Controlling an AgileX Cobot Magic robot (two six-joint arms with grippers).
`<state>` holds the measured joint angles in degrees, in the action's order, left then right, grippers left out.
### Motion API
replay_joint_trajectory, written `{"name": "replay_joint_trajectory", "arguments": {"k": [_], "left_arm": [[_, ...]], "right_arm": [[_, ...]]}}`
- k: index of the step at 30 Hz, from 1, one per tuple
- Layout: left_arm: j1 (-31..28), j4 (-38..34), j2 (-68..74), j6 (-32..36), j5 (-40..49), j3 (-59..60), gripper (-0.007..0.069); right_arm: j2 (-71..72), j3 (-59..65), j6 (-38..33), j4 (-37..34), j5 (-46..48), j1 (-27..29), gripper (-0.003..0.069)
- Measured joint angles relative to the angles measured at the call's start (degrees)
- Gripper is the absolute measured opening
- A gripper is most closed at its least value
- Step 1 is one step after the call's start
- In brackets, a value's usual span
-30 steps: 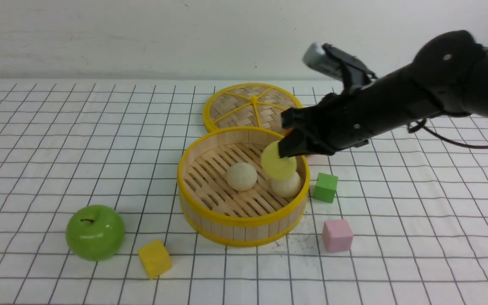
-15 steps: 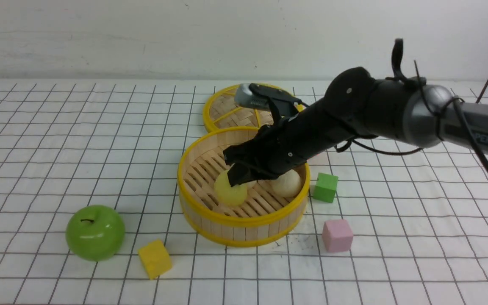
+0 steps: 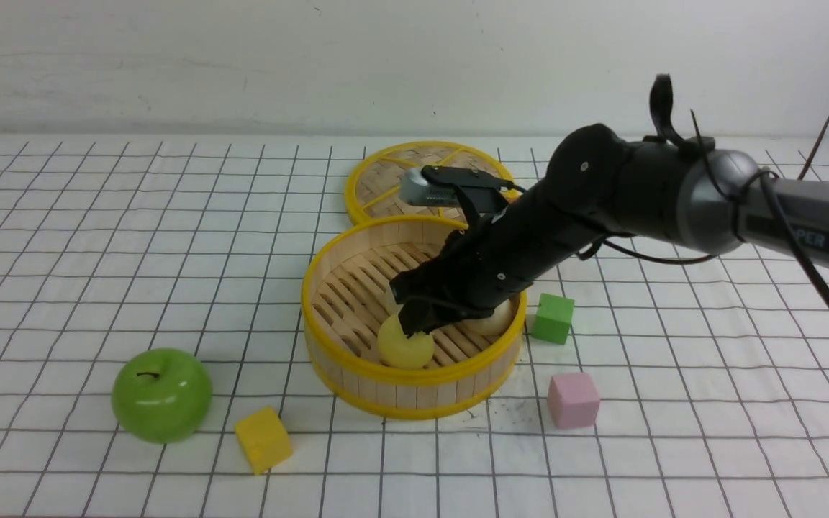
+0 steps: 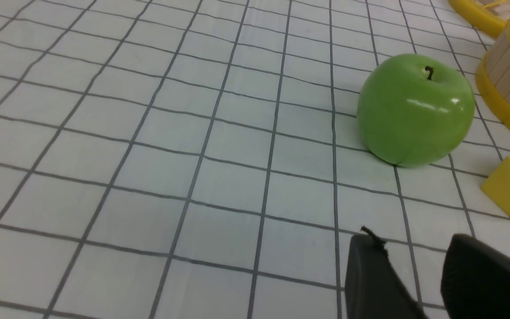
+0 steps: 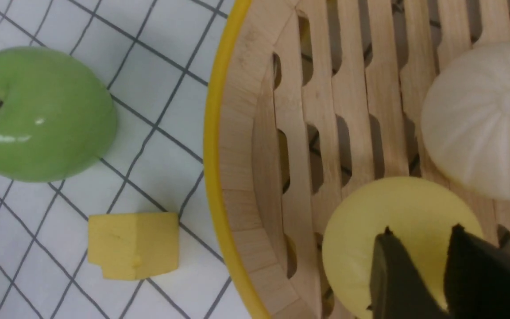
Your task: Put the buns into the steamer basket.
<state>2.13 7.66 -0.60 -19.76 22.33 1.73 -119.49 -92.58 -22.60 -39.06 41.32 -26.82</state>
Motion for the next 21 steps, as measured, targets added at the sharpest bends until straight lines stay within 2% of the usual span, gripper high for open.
{"name": "replay_joint_trajectory", "arguments": {"k": [4, 8, 13, 17, 21], "left_arm": [[0.0, 0.0, 0.0, 0.0, 0.0, 0.0, 0.0238], [0.0, 0.0, 0.0, 0.0, 0.0, 0.0, 0.0238], [0.0, 0.0, 0.0, 0.0, 0.0, 0.0, 0.0238], [0.0, 0.06, 0.0, 0.0, 0.0, 0.0, 0.0238], [0.0, 0.18, 0.0, 0.0, 0.0, 0.0, 0.0238]], "right_arm": [[0.9, 0.02, 0.07, 1.82, 2.6, 0.56, 0.0362], [4.8, 0.02, 0.12, 4.4, 5.94, 3.5, 0.0421], [11.61, -0.01, 2.94, 6.89, 12.05, 9.74, 0.0429], [19.48, -0.01, 8.89, 8.76, 23.25, 15.8, 0.0399], [24.72, -0.01, 11.7, 11.85, 28.26, 16.48, 0.0363]]}}
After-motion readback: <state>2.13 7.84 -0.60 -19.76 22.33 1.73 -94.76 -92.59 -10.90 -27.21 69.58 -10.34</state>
